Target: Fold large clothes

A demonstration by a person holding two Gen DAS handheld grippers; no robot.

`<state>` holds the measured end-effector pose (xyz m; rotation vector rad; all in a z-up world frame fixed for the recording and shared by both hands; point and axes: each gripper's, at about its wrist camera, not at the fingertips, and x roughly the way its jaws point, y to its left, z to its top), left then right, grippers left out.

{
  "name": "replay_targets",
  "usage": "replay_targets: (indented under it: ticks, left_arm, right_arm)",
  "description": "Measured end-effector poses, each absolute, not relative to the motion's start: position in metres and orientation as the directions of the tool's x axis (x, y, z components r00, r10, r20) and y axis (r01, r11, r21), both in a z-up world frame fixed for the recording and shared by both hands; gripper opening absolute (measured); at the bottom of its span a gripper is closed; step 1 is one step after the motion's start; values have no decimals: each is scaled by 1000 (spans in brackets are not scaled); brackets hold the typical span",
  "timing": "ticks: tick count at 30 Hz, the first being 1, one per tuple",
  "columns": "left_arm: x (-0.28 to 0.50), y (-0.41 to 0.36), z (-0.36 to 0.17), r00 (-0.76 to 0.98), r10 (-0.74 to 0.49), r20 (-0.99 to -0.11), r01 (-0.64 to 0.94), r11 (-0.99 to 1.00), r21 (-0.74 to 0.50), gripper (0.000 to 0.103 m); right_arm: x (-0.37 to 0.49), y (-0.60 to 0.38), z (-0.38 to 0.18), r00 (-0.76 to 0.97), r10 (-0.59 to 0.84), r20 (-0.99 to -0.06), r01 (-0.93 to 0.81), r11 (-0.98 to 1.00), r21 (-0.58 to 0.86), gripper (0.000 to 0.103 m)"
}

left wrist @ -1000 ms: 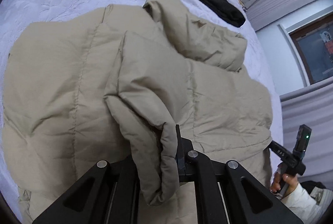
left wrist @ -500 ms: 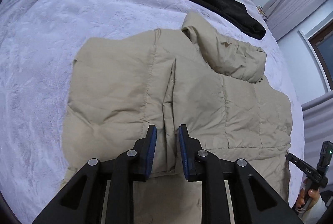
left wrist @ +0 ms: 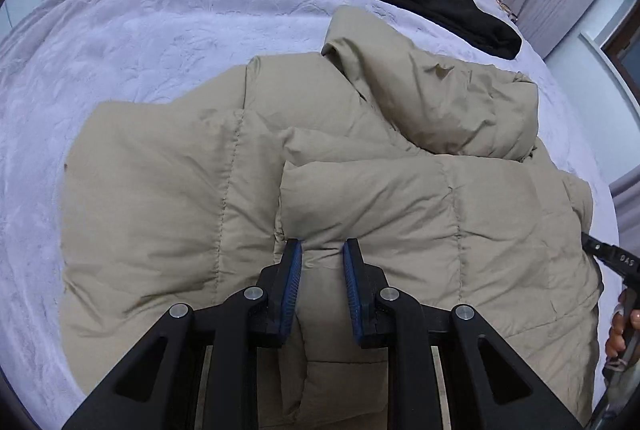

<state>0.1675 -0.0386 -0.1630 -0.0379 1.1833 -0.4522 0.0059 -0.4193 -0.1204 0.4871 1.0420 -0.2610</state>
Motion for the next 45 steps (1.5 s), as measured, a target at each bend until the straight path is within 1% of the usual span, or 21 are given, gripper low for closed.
replay_targets:
  ticks: [2,6,8,11,14,20,22,29,35,41,42,43,44,45]
  left_arm:
    - [168,-43,-166,301,-361,-883,334,907,-258,24]
    - [170,-47,-166,304,-349,-886,344,908,-240,24]
    - [168,-46,-162,307,-338,-890,333,914,-232,24]
    - [158,-38,-151,322,-304,-897,324,925,-197,24]
    - [147,-28,-139,325,-293,-899,307,932,-193,24]
    - [125,-15,-132,306,-238,-922,274,949,-154,24]
    - [117,-12,-129,291,-231,-929,257,954,-157,24]
    - [80,-14,-101,277,-220,-935,270,952,-144,24]
    - [53,-10,-78,274,-209,-939,239,960,-144,24]
    - [20,-12,-54,291,-209,-934,259,957,-133,24]
    - [15,-12,-51,292,-209,-934,257,957,-134,40]
    - [10,-11,-48,295,-205,-933,247,960,-133,80]
    - [5,-9,-44,316,-197,-928,231,965,-126,94]
    - [-1,-8,-38,347,-196,-917,221,967,-123,98]
  right_arm:
    - [9,-423,-141,460,28,-888,444,859,257,5]
    - [5,-431,-157,476,33,-879,472,834,287,5]
    - [5,-430,-154,473,25,-881,475,834,279,5]
    - [5,-425,-144,453,-6,-892,466,854,231,5]
    - [0,-418,-132,444,-28,-896,456,867,199,9]
    - [-25,-402,-112,430,-60,-901,431,890,147,10]
    - [-34,-401,-108,417,-51,-908,431,890,147,10]
    - [-68,-395,-89,383,25,-924,457,864,213,10]
    - [-97,-386,-76,369,80,-926,481,836,263,10]
    - [-120,-370,-66,344,116,-932,481,831,281,10]
    - [-123,-368,-64,343,122,-931,475,833,284,10]
    - [-126,-366,-62,343,127,-931,469,835,287,10]
    - [-128,-363,-60,343,132,-930,464,837,290,11]
    - [-131,-362,-59,344,138,-929,459,838,295,11]
